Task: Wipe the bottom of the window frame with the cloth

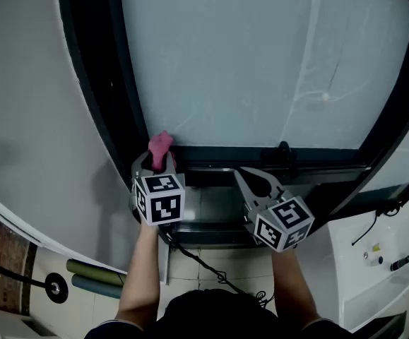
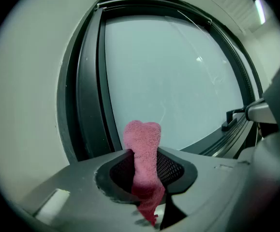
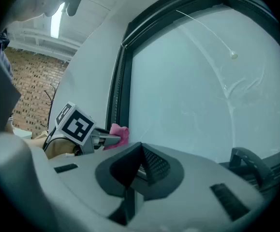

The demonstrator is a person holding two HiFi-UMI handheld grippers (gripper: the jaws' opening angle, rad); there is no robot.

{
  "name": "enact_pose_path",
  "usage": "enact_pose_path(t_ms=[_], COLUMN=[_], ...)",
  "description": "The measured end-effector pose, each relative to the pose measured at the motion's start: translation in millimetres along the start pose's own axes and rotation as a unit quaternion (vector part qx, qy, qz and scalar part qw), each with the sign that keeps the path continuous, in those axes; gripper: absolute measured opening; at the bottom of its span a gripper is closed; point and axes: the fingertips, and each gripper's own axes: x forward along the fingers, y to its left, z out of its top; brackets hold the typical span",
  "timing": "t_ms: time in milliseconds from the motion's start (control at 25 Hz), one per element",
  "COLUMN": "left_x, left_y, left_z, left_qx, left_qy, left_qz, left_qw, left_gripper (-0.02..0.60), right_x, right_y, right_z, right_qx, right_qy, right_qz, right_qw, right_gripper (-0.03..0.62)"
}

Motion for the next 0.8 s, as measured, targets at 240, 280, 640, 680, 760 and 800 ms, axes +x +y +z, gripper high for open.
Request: enact_pose_path(t_ms=[240, 280, 640, 680, 760, 800], left_x=[23.4, 26.0, 44.4, 45.2, 46.9, 47.7], left_y=[9.7, 11.1, -5.9, -9.9, -20.5, -26.1], left_z=[-23.6, -27.3, -51.8, -51.2, -49.5, -48.3], left_qx=[0.026, 0.027, 0.003, 0.000, -0.006, -0.008], left_qy=[0.030, 0.036, 0.076, 0.076, 0.077, 0.077], left_qz=[0.035, 0.039, -0.009, -0.017, -0.033, -0.040], left_qw=[0.9986, 0.9982, 0.9970, 0.9969, 0.9965, 0.9962], left_gripper=[0.114, 0.114, 0.112, 0.112, 0.112, 0.112], right_x=[7.1, 7.4, -2.1, -5.6, -12.5, -15.8], right_y=[-0.6, -1.2, -10.2, -12.7, -18.1, -20.6], right_z=[-0.6, -1.1, -2.6, -2.1, -0.1, 1.2], right_qx=[-0.001, 0.000, 0.002, 0.002, 0.000, -0.001], right_qy=[0.001, 0.002, 0.005, 0.005, 0.005, 0.005], right_qz=[0.002, 0.001, -0.015, -0.019, -0.026, -0.029], right_qw=[1.000, 1.000, 1.000, 1.000, 1.000, 1.000], right_gripper=[0.008, 0.008, 0.008, 0.008, 0.008, 0.008])
